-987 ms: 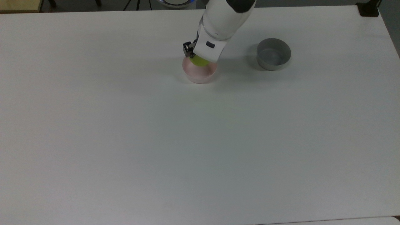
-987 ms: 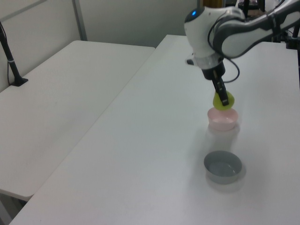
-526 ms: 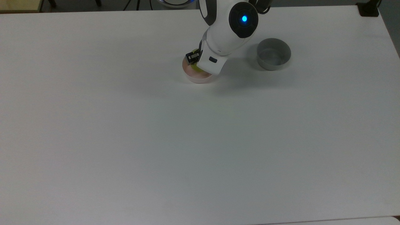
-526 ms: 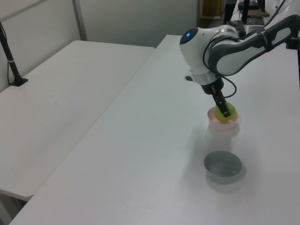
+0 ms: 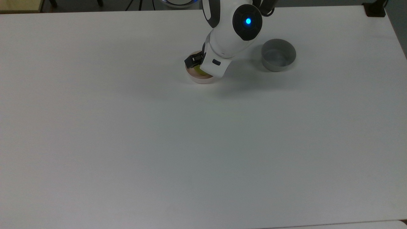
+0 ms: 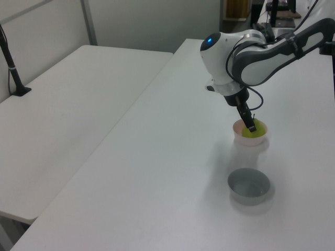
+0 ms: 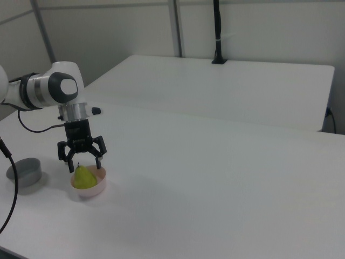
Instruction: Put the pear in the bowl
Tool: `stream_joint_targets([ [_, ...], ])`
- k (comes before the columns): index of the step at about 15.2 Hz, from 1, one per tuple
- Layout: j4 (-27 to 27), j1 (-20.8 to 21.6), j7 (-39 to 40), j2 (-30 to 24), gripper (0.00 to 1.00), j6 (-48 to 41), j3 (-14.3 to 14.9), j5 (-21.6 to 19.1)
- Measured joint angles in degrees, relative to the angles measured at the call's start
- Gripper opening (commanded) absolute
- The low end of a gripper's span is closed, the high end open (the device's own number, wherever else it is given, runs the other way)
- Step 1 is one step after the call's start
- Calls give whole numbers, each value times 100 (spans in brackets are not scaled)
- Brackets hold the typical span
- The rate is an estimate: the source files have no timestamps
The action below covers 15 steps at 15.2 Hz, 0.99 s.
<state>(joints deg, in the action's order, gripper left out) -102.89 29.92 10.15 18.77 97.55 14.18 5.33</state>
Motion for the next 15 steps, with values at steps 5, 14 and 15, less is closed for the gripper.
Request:
stream_joint_targets([
  [5, 253, -30, -196, -169, 100, 1, 21, 0],
  [14, 839, -1042, -718, -1142, 100, 1, -176, 2],
  [15, 858, -1330, -758, -1225, 100, 1, -337, 10],
])
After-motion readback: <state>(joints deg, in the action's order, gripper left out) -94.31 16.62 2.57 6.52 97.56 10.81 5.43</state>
